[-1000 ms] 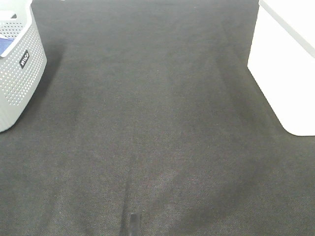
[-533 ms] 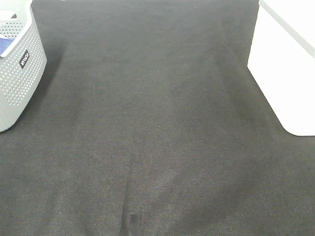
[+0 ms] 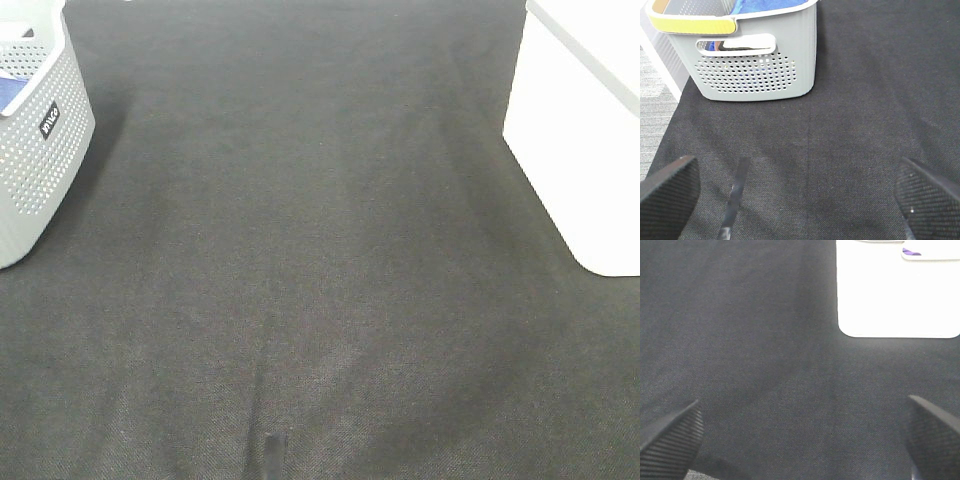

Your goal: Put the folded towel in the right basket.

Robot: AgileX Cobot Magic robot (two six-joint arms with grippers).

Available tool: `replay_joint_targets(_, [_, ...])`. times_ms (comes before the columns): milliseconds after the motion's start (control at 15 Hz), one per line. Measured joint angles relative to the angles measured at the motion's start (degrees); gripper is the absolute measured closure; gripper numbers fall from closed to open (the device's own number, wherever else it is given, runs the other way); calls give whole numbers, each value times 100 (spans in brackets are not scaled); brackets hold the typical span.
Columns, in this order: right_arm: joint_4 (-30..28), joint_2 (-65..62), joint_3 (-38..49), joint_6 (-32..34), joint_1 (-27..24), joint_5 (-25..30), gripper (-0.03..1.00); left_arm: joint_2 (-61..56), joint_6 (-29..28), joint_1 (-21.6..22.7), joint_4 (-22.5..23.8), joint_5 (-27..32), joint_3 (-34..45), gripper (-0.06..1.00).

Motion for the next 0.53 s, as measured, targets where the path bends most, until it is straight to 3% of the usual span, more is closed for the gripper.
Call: replay_joint_targets(533, [0, 0, 0, 0, 0, 0, -2, 0, 0, 0, 0, 0, 0, -5])
